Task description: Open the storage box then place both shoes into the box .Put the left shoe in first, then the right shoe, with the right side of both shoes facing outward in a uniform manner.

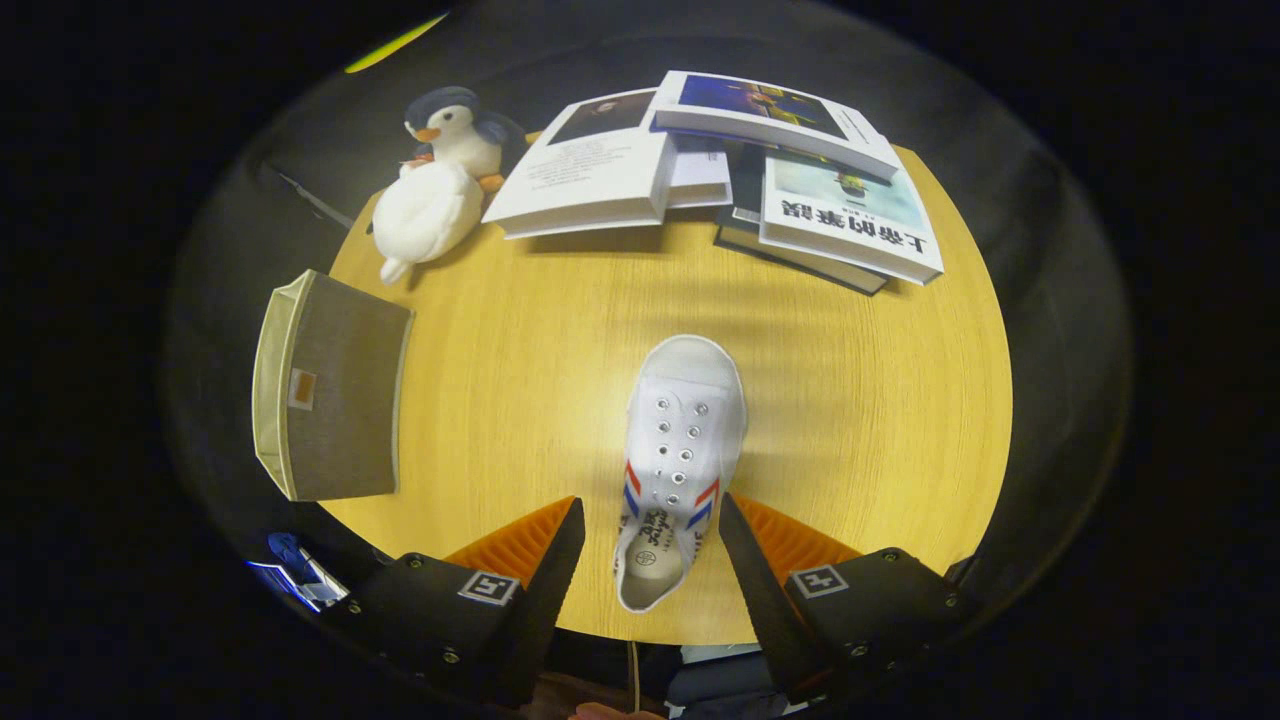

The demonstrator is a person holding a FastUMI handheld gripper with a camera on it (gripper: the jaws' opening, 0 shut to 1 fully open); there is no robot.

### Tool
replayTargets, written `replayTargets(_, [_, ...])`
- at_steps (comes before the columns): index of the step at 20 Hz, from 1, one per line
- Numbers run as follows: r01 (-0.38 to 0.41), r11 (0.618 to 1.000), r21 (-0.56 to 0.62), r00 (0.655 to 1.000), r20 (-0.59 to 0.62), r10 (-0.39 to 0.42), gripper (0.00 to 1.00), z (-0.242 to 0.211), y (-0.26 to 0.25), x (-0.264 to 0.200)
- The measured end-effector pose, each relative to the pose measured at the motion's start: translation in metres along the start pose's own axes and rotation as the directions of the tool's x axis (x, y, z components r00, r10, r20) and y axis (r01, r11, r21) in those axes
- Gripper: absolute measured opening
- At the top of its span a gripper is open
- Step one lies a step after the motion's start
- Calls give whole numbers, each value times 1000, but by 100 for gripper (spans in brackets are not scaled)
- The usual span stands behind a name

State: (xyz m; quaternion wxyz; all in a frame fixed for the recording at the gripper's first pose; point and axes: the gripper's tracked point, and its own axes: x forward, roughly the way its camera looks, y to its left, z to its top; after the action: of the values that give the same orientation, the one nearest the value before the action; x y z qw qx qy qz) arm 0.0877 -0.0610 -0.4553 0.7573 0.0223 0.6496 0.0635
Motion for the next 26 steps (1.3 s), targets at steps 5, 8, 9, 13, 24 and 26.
replayTargets(5, [14, 1000, 3, 998, -67, -14, 83, -21, -21, 26])
replayTargets(8, [15, 1000, -8, 995, -103, -15, 84, -29, -24, 39])
replayTargets(9, [16, 1000, -17, 994, -110, -18, 83, -30, -24, 43])
replayTargets(13, [53, 997, -62, 988, -142, -61, 83, -31, -33, 68])
replayTargets(24, [75, 995, -65, 990, -117, -82, 6, -31, -35, 71])
replayTargets(26, [28, 998, -53, 990, -133, -35, 6, -34, -23, 61])
